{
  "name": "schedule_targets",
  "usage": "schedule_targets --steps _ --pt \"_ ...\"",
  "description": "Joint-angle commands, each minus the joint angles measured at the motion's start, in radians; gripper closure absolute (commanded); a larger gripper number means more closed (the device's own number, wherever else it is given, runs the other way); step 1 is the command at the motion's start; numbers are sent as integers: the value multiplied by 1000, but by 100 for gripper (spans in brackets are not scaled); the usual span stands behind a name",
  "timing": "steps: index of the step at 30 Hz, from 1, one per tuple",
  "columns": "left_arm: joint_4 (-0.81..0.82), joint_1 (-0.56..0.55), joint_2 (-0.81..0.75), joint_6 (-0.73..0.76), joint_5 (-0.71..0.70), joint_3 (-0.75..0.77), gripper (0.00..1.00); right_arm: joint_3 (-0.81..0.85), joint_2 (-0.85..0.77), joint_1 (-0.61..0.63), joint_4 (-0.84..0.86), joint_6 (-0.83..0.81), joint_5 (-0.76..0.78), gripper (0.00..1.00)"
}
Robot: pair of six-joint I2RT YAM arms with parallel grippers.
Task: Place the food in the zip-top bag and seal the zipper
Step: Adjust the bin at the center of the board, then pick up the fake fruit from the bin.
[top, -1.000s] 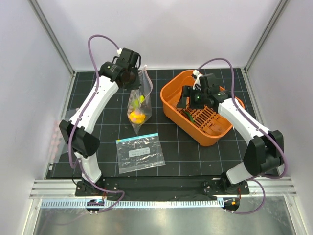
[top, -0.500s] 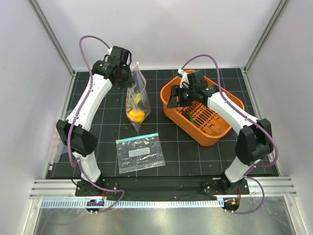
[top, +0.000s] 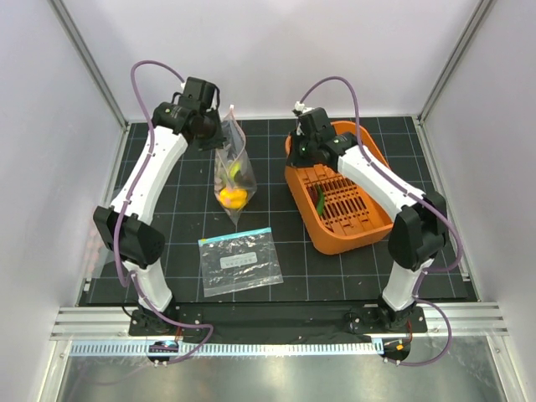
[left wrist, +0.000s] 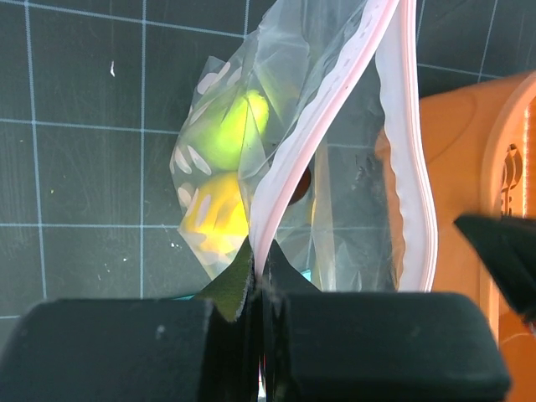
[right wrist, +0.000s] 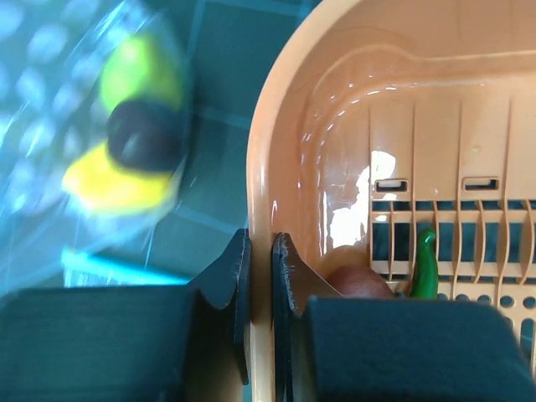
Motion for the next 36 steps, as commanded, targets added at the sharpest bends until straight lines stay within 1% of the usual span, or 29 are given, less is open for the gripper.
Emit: schedule_targets --steps 1,2,4,6,7,9,10,12,13,14,16,17,20,21,24,25,26,28,29,34,36 --pt "4 6 -27 20 25 49 100 56 48 8 -30 160 156 99" --pt "-2 5 -26 20 25 55 100 62 51 8 -21 150 150 98" --pt "-10 5 -23 20 33 59 100 74 71 8 -17 150 156 92" --pt "-8 5 -24 20 38 52 100 90 76 8 -54 147 205 90" --pt "-7 5 -24 20 38 50 100 94 77 2 -71 153 269 90" --pt "-7 5 -21 18 42 46 100 106 80 -16 -91 166 286 89" --pt "-5 5 -20 15 47 46 100 111 83 -34 -94 169 285 86" --pt "-2 6 -18 12 53 49 100 145 100 -42 -108 164 288 71" --pt "-2 5 -15 9 56 55 100 162 103 -44 -113 154 271 47" --pt "1 5 -15 6 59 56 100 188 105 -44 -126 143 253 35" --pt "2 5 -15 3 59 58 100 176 65 -45 -104 120 218 19" --pt "1 5 -15 0 59 55 100 135 42 -45 -53 111 175 17" --pt "-5 5 -15 -11 59 46 100 62 -53 -45 4 75 119 15" --pt "-8 3 -15 -20 56 46 100 51 -78 -45 4 63 84 15" --pt "-31 0 -12 -46 27 50 100 27 -160 -47 -28 29 79 15" --pt "-36 -4 -14 -51 18 50 100 16 -179 -52 -34 28 81 16" --pt "-39 -4 -15 -54 7 50 100 -11 -225 -58 -42 34 82 19" --pt "-31 -10 -23 -63 -11 35 100 -59 -262 -90 -37 49 72 23" --pt "-27 -12 -30 -66 -14 29 100 -76 -292 -102 -33 57 34 24" --pt "1 -33 -50 -72 -37 -14 100 -159 -337 -163 -39 83 23 29" --pt "7 -50 -56 -65 -56 -22 100 -183 -340 -170 -47 100 30 32"
